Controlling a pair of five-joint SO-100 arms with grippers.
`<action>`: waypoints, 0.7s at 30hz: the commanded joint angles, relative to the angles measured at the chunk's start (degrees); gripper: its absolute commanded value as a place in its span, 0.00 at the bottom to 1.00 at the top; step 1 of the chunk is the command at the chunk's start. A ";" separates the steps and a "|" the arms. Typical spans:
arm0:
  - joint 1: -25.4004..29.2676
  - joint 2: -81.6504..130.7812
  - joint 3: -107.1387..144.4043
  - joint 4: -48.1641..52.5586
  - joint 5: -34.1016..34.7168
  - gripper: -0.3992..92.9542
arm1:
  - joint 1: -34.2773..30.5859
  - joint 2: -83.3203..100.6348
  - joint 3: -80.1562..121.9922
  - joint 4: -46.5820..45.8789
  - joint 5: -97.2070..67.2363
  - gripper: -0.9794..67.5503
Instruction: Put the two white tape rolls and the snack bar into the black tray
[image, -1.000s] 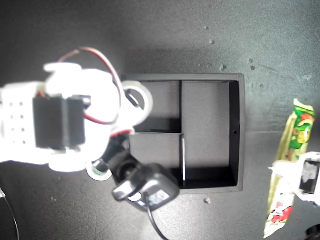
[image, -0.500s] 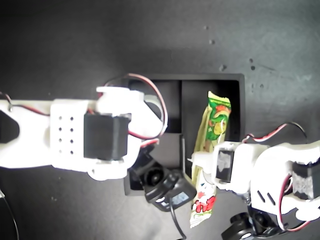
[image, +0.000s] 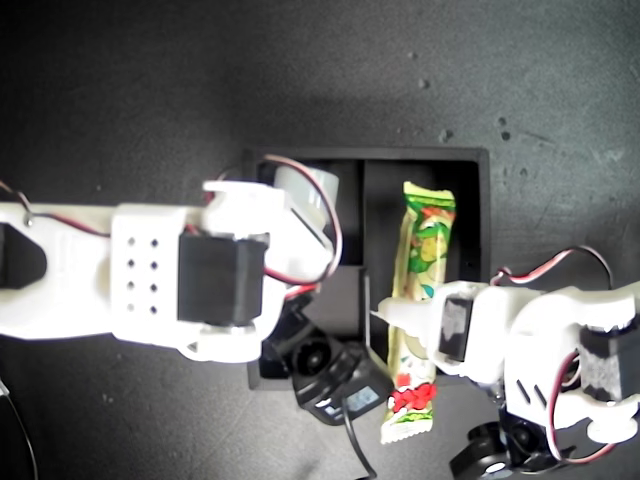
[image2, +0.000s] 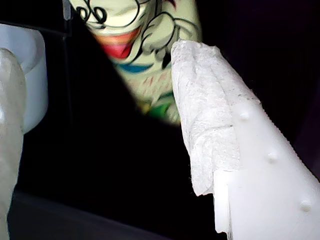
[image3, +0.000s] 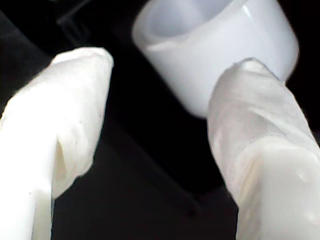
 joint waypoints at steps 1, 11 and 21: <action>0.00 1.32 -2.90 1.05 0.18 0.17 | 0.00 0.79 -0.79 1.67 0.79 0.34; 0.53 19.16 9.67 1.14 0.09 0.16 | -0.79 12.83 5.27 13.54 2.37 0.31; 15.73 40.61 37.71 -1.32 -17.58 0.15 | 4.04 55.02 52.21 13.01 35.42 0.01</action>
